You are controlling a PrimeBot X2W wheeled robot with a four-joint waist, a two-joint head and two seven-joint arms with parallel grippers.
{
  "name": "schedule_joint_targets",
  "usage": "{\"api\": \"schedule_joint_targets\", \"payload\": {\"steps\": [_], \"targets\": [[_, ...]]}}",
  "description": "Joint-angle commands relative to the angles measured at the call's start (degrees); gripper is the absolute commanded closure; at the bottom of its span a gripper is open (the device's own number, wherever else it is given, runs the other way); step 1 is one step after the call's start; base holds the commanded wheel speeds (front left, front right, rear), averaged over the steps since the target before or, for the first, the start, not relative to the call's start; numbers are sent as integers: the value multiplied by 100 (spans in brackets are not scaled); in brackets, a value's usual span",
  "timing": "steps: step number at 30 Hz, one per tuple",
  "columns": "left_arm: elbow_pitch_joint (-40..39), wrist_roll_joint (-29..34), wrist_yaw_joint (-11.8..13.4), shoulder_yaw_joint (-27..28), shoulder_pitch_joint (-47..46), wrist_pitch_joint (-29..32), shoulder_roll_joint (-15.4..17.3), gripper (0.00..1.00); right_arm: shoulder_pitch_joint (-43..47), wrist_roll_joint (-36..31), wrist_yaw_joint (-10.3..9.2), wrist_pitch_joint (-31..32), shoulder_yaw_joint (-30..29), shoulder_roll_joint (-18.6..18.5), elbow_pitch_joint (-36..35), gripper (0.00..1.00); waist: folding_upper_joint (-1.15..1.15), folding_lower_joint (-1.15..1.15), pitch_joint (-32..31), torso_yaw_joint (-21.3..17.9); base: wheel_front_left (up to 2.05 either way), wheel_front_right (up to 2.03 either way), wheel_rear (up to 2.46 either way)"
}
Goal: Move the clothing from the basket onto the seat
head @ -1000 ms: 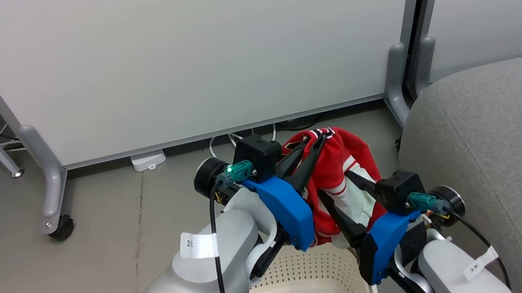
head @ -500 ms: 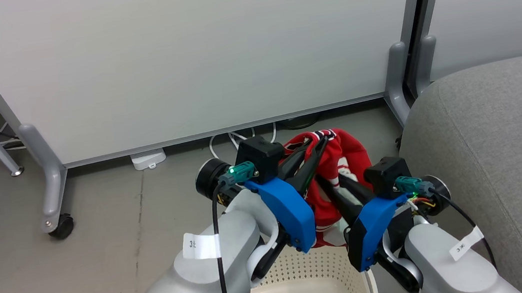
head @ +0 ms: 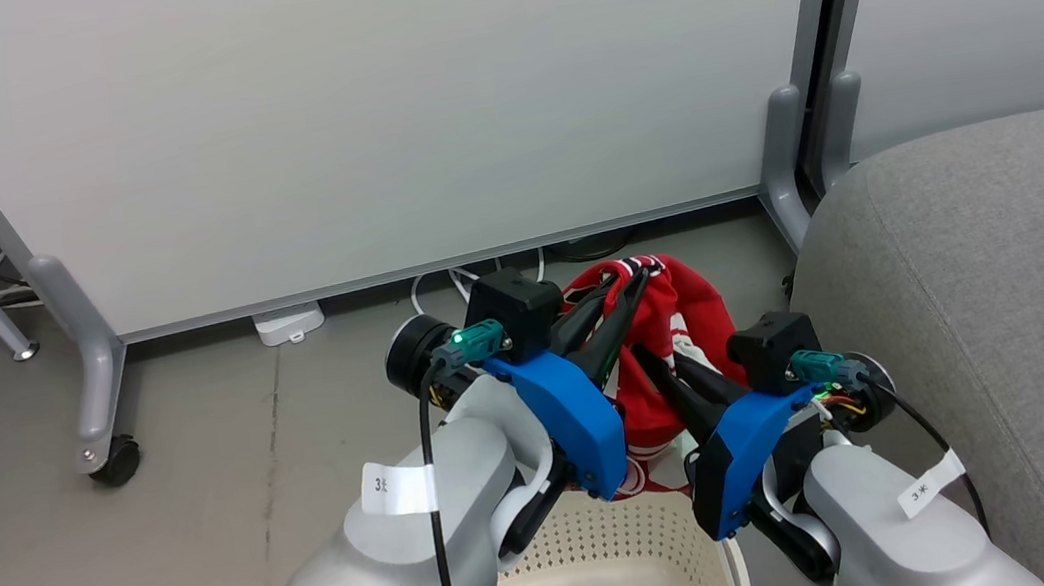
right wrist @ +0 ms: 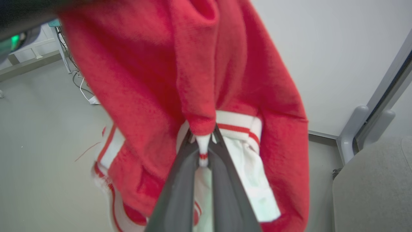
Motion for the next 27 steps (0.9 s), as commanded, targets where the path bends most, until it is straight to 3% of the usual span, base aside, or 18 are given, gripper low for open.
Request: {"api": "schedule_joint_targets", "payload": {"steps": [1,12,13,14,15,16,27], "targets": [[5,36,-8,27,-40,-29,-5,100,-80,52,1,-20,17,-3,31,100,0,0,0,-2,0,0,0],[22,76,-8,47,2,-29,-8,100,-192,184,1,-155,87,-3,203,100,0,0,1,-24,0,0,0],[26,79,-8,53,6,-29,-7,88,-198,195,1,-166,86,-3,214,100,0,0,2,-27,0,0,0],[26,92,-8,75,3,-29,-8,52,-202,203,1,-174,89,-3,226,100,0,0,4,-29,0,0,0],[21,107,-8,98,0,-29,-8,5,-210,210,1,-183,92,-3,239,100,0,0,8,-31,0,0,0],[21,129,-8,124,0,-29,-8,0,-224,216,1,-194,94,-3,252,100,0,0,15,-33,0,0,0],[-88,414,-8,460,259,-28,50,0,-257,209,1,-274,67,-2,326,100,0,0,17,-17,0,0,0]]}}
